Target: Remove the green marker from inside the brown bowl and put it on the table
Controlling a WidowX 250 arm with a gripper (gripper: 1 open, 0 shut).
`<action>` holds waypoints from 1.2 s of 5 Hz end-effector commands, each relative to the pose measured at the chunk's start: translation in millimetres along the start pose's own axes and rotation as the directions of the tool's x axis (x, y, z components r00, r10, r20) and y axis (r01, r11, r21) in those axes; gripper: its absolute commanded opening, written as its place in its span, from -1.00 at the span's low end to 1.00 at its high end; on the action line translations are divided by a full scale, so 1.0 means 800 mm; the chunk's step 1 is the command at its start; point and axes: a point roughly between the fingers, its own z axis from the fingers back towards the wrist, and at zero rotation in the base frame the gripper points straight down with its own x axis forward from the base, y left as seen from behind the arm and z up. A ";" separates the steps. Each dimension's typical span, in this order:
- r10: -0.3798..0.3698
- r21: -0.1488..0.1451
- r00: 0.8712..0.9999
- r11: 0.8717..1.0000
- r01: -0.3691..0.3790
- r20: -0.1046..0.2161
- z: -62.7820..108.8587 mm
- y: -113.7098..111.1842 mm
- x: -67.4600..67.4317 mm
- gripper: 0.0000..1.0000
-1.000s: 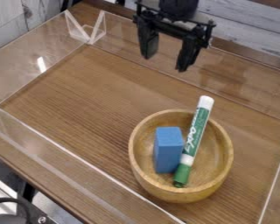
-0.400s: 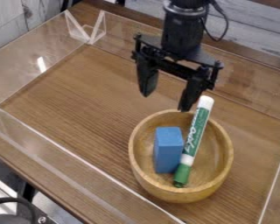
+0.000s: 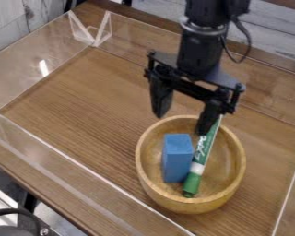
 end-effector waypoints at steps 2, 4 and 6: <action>-0.009 -0.013 0.996 1.000 0.011 0.092 -0.010 -0.017 0.000 1.00; -0.017 -0.018 0.994 1.000 0.020 0.107 -0.033 -0.028 -0.001 1.00; -0.026 -0.026 0.995 0.999 0.029 0.100 -0.046 -0.034 -0.002 1.00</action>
